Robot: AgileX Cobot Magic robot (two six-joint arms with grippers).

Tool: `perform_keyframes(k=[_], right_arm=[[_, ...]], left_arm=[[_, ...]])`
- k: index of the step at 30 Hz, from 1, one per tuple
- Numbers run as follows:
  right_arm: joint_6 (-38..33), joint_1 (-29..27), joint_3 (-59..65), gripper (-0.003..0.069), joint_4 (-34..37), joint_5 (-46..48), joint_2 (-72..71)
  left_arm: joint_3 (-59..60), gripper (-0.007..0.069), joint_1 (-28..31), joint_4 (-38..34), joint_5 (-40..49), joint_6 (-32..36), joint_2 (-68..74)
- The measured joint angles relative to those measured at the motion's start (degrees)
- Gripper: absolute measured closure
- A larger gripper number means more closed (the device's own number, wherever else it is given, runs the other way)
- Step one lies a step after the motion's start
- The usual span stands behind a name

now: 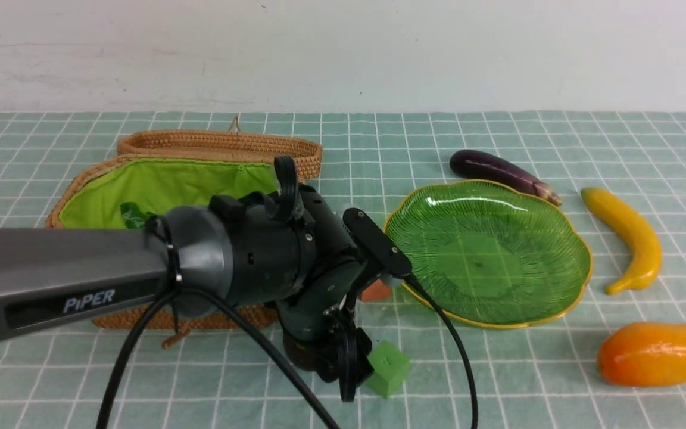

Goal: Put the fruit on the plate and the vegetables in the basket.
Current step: Grab a mangosteen with your left arm and put it on the plate on the right

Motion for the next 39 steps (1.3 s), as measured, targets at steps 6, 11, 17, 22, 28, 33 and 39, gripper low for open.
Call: perform_keyframes(k=[6,11,17,22,28,33,39], right_arm=[[0.0,0.0,0.0,0.0516,0.0,0.0,0.0],[0.0,0.0,0.0,0.0516,0.0,0.0,0.0],[0.5,0.0,0.0,0.0516,-2.8,-1.6,0.0],[5.7,0.0,0.0,0.0516,-9.2,-6.7,0.0],[18.8,0.0,0.0,0.0516,-21.9,-11.2,0.0],[21.9,0.0,0.0,0.0514,-25.0,-9.9,0.0],[22.2,0.0,0.0,0.0511,-25.1,-5.9,0.0]], left_arm=[[-0.1,0.0089,0.0,0.0,0.0,-0.6,0.8],[-0.3,0.0106,0.0,0.1,0.9,-3.3,0.8],[-1.5,0.0106,0.0,-2.1,4.2,-3.9,-1.9],[-8.5,0.0106,-1.9,-4.6,6.5,-3.6,-5.2],[-25.4,0.0106,-3.2,-14.7,1.9,5.0,1.4],[-38.7,0.0106,-3.2,-19.3,0.8,8.9,15.1],[-51.1,0.0106,-3.1,-16.7,0.5,9.4,28.4]])
